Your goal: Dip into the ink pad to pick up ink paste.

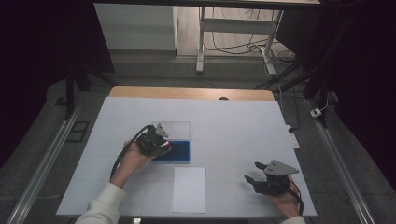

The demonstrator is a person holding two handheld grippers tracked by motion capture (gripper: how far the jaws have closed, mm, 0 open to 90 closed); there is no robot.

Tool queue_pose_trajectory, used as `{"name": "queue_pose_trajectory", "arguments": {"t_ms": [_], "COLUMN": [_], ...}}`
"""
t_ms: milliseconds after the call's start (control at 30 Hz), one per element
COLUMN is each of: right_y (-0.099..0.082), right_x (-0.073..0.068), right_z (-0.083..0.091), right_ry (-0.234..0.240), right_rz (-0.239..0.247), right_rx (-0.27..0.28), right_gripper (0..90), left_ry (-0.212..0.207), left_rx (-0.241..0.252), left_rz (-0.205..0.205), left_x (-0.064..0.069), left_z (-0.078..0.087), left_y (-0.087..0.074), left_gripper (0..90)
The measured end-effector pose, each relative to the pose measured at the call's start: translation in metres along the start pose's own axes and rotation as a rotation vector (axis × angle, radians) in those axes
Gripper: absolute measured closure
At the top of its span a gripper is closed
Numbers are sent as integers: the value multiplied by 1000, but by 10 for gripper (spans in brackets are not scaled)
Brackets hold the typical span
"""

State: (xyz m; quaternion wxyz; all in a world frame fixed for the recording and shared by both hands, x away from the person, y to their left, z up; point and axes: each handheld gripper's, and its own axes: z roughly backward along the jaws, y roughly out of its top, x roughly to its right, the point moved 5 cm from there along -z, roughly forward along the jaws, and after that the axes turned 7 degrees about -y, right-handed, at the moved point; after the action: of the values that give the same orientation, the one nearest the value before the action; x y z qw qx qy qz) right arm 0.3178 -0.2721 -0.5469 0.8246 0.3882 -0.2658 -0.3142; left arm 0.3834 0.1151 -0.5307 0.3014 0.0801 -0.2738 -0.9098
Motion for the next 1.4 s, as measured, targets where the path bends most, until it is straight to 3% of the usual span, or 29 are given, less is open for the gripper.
{"name": "queue_pose_trajectory", "arguments": {"t_ms": [533, 767, 1000, 1400], "right_y": [0, -1, -1, 0], "right_x": [1, 1, 1, 1], "right_z": [2, 2, 3, 3], "right_ry": [-6, 3, 0, 2], "right_rz": [-1, -5, -1, 0], "right_rx": [2, 3, 3, 13], "right_gripper": [325, 325, 326, 330], "left_ry": [-10, -13, -50, -92], "left_rx": [14, 73, 149, 217], "left_rz": [-10, 6, 12, 30], "left_x": [-1, -4, -1, -1], "left_z": [5, 17, 35, 50], "left_y": [1, 3, 8, 9], "left_gripper": [704, 704, 703, 703]}}
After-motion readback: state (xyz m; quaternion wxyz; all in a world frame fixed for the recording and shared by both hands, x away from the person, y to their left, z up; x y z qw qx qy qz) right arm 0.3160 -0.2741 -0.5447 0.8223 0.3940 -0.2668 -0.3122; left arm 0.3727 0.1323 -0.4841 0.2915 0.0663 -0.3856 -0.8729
